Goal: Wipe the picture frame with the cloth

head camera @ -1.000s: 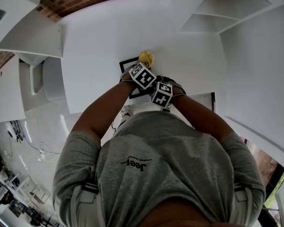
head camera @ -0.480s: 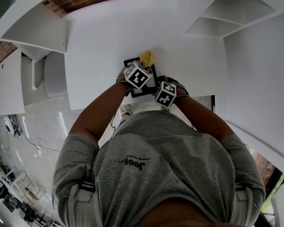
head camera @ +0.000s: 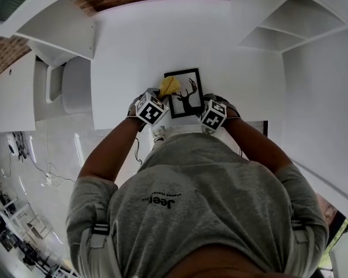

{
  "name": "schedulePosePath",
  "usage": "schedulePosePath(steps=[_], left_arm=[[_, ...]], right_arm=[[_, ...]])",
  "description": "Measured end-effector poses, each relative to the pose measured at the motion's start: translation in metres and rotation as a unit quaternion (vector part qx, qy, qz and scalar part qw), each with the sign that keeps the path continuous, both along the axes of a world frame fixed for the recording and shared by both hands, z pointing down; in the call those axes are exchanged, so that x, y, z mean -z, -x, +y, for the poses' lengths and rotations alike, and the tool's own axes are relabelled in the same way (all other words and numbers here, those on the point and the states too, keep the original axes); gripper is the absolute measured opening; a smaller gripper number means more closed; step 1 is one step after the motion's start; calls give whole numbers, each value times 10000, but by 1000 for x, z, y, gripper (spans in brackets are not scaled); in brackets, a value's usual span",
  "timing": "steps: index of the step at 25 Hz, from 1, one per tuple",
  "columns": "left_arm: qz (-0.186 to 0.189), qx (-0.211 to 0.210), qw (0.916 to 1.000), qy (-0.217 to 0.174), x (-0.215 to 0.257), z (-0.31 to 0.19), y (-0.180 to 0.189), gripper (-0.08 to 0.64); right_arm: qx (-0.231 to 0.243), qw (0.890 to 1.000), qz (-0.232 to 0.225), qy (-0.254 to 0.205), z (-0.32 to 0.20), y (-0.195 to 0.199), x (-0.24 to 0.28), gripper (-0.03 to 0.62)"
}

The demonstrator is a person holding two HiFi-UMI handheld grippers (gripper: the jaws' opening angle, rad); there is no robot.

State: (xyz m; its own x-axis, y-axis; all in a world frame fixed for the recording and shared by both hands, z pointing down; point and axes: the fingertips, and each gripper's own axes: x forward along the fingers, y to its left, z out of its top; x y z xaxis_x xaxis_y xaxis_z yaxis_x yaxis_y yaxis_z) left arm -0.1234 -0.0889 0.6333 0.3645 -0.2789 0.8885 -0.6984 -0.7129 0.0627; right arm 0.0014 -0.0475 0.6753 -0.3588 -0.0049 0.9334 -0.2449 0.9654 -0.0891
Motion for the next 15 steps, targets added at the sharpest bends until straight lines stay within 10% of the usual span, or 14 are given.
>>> schedulePosePath(steps=[15], left_arm=[[-256,-617,9977,107,-30,3,-40,66]], right_arm=[[-22,10000,49,-12,1,4,2,275]])
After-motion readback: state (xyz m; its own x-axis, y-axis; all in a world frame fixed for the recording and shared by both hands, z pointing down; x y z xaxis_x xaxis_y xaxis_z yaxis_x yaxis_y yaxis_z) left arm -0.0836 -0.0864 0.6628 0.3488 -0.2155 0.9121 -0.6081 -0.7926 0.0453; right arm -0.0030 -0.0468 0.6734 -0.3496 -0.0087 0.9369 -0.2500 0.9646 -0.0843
